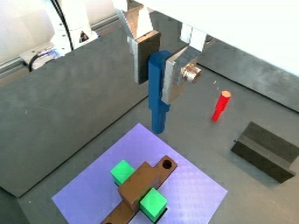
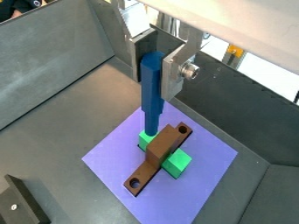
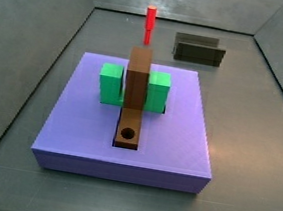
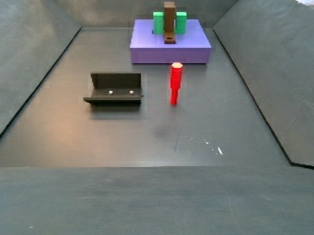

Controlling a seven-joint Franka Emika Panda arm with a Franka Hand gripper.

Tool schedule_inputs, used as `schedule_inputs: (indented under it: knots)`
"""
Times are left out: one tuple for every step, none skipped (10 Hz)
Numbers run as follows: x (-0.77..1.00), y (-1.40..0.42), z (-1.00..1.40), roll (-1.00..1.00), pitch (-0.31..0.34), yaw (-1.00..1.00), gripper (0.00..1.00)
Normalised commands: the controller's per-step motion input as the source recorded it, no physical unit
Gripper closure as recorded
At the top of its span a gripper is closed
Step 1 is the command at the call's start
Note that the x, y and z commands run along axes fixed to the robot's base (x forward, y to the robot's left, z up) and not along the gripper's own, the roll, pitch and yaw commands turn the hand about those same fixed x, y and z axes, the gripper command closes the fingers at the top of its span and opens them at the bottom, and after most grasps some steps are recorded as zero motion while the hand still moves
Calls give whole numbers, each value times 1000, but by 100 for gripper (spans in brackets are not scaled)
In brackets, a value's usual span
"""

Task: Pick up the blue object. Move up. Move to above the board. Insert the blue object.
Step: Insert the blue object.

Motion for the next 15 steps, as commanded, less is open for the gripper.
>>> schedule_inputs:
  knots:
    - [-63,-397,-249,-254,-123,11,100]
    - [0,-740,-311,-246,-49,109,100]
    - [0,-871,-409,-149,-16,117,100]
    - [0,-1000,-569,0,-24,71,100]
    - [26,-1000,-663,0,-53,80,100]
    - [60,-983,-680,-16,-60,126,100]
    - [74,-951,-654,-37,-63,140,100]
    - [97,-691,-646,-169,-51,60,100]
    - [129,-271,-811,-107,-84,0,100]
    - [274,-74,-934,69,-41,60,100]
    - [214,0,-820,251,0,26,100]
    - [-60,0,-726,336,0,0,100]
    - [-283,-120,-403,316,0,-6,100]
    - [-257,-194,-251,377,0,0,100]
    - [-97,-83,-291,129,0,0,100]
